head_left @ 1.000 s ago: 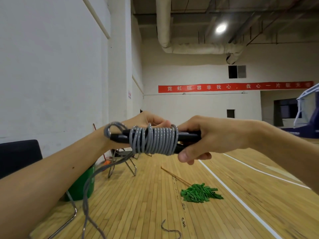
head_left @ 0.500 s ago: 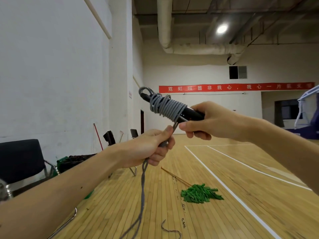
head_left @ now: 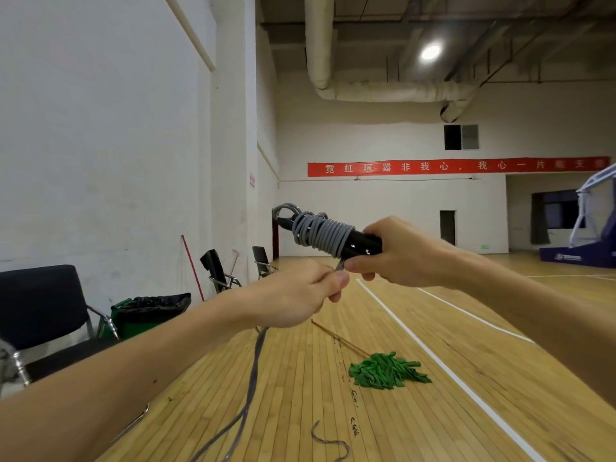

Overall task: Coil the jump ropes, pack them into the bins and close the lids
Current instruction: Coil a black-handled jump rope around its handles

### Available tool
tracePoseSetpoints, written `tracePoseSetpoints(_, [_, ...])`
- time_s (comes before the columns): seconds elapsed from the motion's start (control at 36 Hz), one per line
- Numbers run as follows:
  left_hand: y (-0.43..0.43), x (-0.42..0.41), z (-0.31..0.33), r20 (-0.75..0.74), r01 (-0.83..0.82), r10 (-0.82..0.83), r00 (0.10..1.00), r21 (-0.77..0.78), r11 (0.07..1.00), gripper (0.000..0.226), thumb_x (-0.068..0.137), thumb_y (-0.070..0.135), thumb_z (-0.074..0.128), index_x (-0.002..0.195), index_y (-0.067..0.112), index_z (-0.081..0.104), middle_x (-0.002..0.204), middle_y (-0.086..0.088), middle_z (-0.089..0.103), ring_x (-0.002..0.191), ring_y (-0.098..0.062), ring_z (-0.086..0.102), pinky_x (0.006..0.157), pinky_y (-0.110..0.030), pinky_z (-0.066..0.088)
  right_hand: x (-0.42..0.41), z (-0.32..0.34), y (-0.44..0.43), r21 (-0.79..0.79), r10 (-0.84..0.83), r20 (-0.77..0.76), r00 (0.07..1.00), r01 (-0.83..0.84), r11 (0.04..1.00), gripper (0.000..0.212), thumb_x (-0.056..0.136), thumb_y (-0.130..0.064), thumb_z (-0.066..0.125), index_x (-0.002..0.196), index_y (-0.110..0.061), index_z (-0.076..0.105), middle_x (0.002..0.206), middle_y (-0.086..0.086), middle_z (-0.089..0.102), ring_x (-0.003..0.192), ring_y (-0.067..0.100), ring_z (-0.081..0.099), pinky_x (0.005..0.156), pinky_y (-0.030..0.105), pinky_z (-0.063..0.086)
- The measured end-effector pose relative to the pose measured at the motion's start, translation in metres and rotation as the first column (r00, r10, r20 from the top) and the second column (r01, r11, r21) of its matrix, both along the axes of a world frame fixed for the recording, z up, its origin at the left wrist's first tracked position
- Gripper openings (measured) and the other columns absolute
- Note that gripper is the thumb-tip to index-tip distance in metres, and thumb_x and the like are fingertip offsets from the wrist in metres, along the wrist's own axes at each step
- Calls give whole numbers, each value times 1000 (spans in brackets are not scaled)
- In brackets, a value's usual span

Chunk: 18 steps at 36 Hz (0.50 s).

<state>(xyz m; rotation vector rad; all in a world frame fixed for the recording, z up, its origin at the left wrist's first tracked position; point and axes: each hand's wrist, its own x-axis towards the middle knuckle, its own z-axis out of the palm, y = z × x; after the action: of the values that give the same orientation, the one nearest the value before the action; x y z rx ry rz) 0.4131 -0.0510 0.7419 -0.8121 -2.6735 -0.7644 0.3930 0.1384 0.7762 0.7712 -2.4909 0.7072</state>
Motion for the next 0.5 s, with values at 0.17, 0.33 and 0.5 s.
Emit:
tracePoseSetpoints(0.17, [-3,4,5,-184,-84,47,982,-196,977,25,105,36,47,89,20,57,70,7,48,60,-10,44,62,-30,40,-3,0,1,57,-122,15,992,120,991,17,94,-33,69,94,-15,68,74,-3,71,46,-1,54,48,16,41])
tracePoseSetpoints(0.33, [-2,4,8,-292,-119,28,956,-296,948,25,104,36,50,97,19,67,74,3,62,65,-15,58,67,-36,50,-6,-6,5,164,-187,121,975,166,972,19,92,-32,72,94,-14,67,70,-3,71,46,5,53,52,22,45])
tracePoseSetpoints(0.5, [2,8,27,-392,-142,-53,918,-452,881,19,99,34,59,106,22,73,87,8,68,77,-11,62,79,-40,54,0,-7,4,251,-179,261,949,112,962,19,93,-27,72,95,-9,66,62,-2,67,45,13,48,42,21,38])
